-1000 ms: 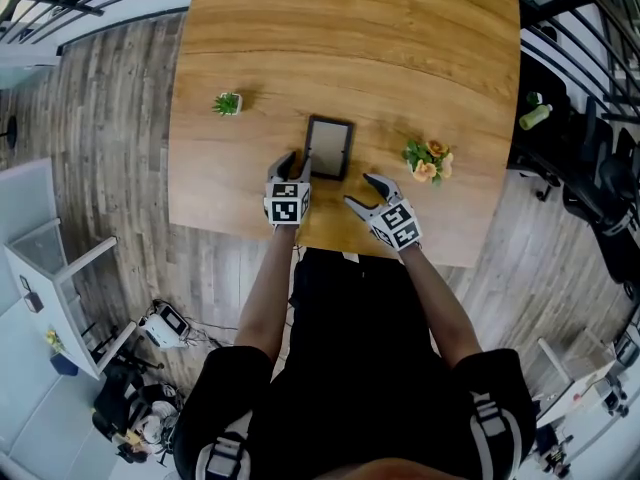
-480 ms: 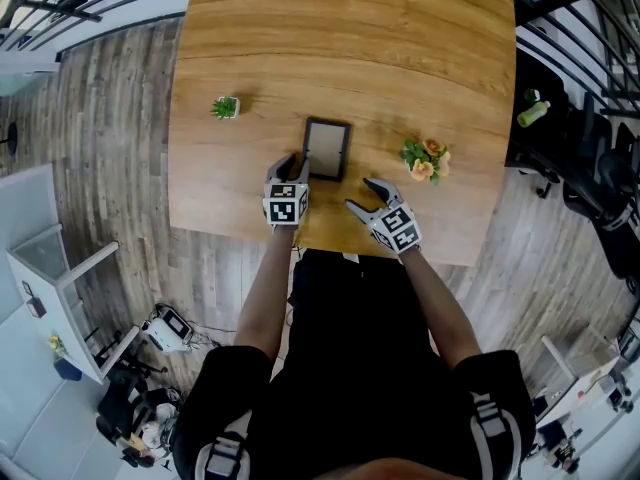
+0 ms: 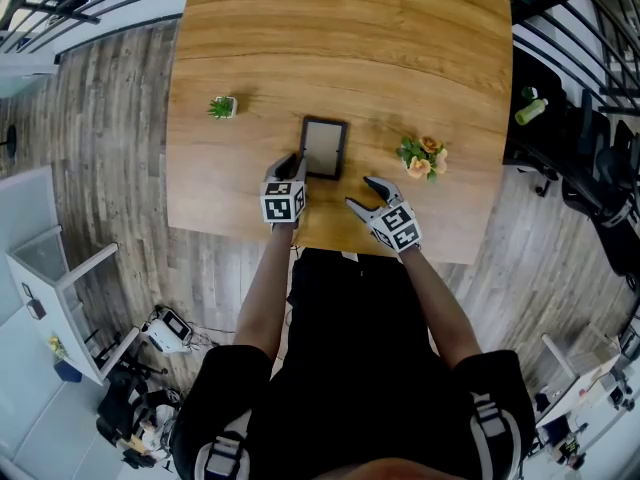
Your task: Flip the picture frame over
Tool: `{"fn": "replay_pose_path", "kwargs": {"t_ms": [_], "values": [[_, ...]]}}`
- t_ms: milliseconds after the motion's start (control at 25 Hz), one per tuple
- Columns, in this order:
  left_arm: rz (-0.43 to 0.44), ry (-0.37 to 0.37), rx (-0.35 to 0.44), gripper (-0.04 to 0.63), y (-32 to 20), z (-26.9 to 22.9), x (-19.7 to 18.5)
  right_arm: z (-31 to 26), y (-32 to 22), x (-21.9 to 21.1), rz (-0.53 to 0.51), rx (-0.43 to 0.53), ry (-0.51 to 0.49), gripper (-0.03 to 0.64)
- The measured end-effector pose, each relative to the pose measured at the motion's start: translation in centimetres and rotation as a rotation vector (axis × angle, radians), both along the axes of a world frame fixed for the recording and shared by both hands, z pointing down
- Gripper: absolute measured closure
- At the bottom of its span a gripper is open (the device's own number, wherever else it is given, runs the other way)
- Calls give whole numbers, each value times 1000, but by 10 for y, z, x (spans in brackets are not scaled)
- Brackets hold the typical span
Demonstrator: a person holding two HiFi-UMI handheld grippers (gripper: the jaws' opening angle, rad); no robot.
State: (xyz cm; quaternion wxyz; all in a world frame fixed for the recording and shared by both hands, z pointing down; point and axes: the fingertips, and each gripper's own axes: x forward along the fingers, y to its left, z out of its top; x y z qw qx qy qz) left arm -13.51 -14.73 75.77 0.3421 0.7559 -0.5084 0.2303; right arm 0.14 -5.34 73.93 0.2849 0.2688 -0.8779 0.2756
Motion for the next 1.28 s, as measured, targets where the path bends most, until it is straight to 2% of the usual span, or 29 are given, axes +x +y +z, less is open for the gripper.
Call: {"fn": "replay_pose_path", "kwargs": {"t_ms": [560,960,1280], "values": [[-10,21,-1,525,-1,-2,1,-1,-1,0,3,-1,-4,327],[-95,112,-65,534,1,-1,0,-2,-2,7,0,0,-4,328],[-130,162,-63,535,8,-9,2,-8,-3,5,-13,11,-25,328]]}}
